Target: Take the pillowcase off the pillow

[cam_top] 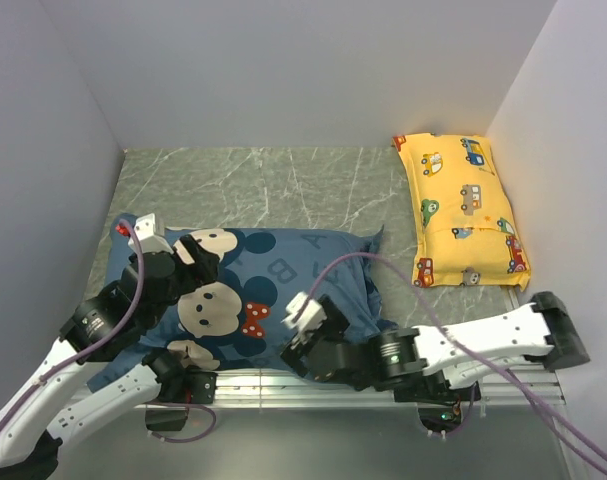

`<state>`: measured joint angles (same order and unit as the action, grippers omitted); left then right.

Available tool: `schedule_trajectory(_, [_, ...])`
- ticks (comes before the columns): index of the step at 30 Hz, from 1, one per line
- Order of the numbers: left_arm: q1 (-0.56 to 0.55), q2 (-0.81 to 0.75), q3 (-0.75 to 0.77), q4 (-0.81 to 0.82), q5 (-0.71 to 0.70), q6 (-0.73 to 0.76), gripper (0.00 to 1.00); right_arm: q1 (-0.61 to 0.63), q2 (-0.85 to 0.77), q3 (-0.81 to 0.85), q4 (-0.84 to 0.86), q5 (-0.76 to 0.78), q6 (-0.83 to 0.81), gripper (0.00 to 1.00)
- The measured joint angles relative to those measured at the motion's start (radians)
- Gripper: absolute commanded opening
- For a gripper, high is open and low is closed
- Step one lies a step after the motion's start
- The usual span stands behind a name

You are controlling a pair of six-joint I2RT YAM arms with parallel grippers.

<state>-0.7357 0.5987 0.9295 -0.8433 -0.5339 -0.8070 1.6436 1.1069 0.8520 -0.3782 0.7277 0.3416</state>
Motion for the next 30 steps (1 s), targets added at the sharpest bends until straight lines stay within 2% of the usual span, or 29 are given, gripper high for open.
schedule_trajectory(4, [0.000,0.002,0.014,-0.015,0.004,0.000,0.89,0.058,0.196,0.085,-0.015,0.067,-0.019,1.00])
schedule_trajectory(9, [0.000,0.014,0.046,-0.031,0.010,0.008,0.90,0.069,0.423,0.192,-0.067,0.171,-0.023,0.99])
schedule_trajectory(12, [0.000,0.028,0.075,-0.039,0.013,0.021,0.90,0.066,0.517,0.237,-0.099,0.223,-0.037,0.88])
schedule_trajectory(15, [0.000,0.058,0.114,-0.039,0.003,0.041,0.93,0.059,0.544,0.249,-0.113,0.244,-0.069,0.40])
schedule_trajectory(16, [0.000,0.076,0.129,-0.039,-0.014,0.044,0.93,0.055,0.547,0.257,-0.119,0.250,-0.079,0.19])
schedule_trajectory(19, [0.000,0.158,0.170,-0.037,-0.078,0.047,0.94,0.042,0.549,0.290,-0.127,0.258,-0.094,0.00])
schedule_trajectory(23, [0.009,0.314,0.180,-0.017,-0.145,0.047,0.94,0.031,0.548,0.323,-0.131,0.243,-0.117,0.00])
schedule_trajectory(26, [0.063,0.414,0.180,0.017,-0.116,0.063,0.92,0.028,0.537,0.352,-0.153,0.196,-0.128,0.00])
schedule_trajectory(30, [0.138,0.426,0.189,0.058,-0.068,0.095,0.93,0.010,0.463,0.416,-0.179,0.054,-0.145,0.00])
